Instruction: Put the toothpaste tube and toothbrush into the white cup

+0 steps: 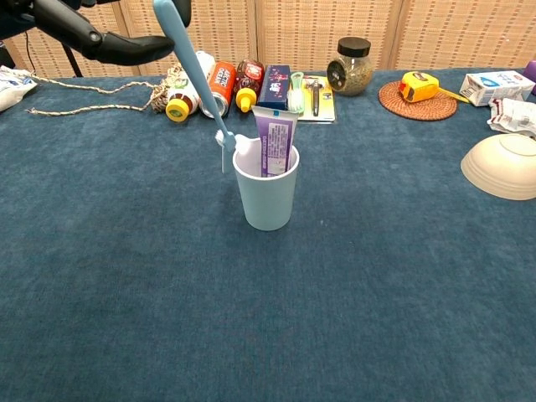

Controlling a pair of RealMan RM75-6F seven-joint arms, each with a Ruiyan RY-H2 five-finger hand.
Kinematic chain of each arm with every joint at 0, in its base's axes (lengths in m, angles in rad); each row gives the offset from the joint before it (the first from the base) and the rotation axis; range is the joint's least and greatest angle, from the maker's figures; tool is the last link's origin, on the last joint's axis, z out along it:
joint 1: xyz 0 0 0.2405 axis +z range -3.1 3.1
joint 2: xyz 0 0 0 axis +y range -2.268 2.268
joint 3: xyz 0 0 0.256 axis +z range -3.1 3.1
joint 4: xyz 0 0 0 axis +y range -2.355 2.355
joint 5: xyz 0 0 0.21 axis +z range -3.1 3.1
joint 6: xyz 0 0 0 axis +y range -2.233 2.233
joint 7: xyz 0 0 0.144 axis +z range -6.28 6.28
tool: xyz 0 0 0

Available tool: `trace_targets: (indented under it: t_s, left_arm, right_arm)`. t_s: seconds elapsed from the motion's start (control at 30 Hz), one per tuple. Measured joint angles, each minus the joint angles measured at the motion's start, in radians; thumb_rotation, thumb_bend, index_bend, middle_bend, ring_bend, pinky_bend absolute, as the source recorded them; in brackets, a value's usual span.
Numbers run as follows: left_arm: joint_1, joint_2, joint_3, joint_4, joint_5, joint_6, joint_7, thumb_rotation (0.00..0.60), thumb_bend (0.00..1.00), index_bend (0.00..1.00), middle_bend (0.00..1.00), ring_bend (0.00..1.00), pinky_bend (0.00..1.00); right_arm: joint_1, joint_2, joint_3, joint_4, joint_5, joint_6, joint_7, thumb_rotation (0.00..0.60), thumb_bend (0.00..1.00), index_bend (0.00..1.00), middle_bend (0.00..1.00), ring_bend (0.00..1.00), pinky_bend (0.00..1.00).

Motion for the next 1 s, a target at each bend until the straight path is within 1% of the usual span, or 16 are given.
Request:
trace_targets:
  t_s: [0.23, 0.57, 0.83, 0.9, 1.0]
  left_arm:
    - [-0.026, -0.036, -0.011, 0.021, -0.035, -0.019, 0.016, 0.600, 0.40, 0.59, 0.00, 0.00, 0.00]
    - [-0.080, -0.108, -0.036, 0.084, -0.096, -0.066, 0.014, 0.600, 0.40, 0.59, 0.00, 0.00, 0.00]
    - [-0.097, -0.150, -0.038, 0.128, -0.134, -0.083, 0.023, 0.600, 0.40, 0.58, 0.00, 0.00, 0.00]
    - [-0.099, -0.158, -0.036, 0.138, -0.142, -0.088, 0.021, 0.600, 0.40, 0.56, 0.00, 0.00, 0.00]
    - [-0.105, -0.171, -0.035, 0.157, -0.152, -0.097, 0.017, 0.600, 0.40, 0.45, 0.00, 0.00, 0.00]
  right_arm:
    - [0.001, -0.001, 0.002, 0.006, 0.005, -0.003, 0.003, 0.600, 0.31, 0.00, 0.00, 0.00, 0.03]
    - [0.002, -0.004, 0.006, 0.015, 0.013, -0.008, 0.002, 0.600, 0.31, 0.00, 0.00, 0.00, 0.03]
    - [0.002, -0.007, 0.008, 0.024, 0.019, -0.013, 0.005, 0.600, 0.31, 0.00, 0.00, 0.00, 0.03]
    - [0.003, -0.007, 0.008, 0.025, 0.020, -0.015, 0.006, 0.600, 0.31, 0.00, 0.00, 0.00, 0.03]
    - [0.003, -0.009, 0.008, 0.028, 0.021, -0.018, 0.006, 0.600, 0.31, 0.00, 0.00, 0.00, 0.03]
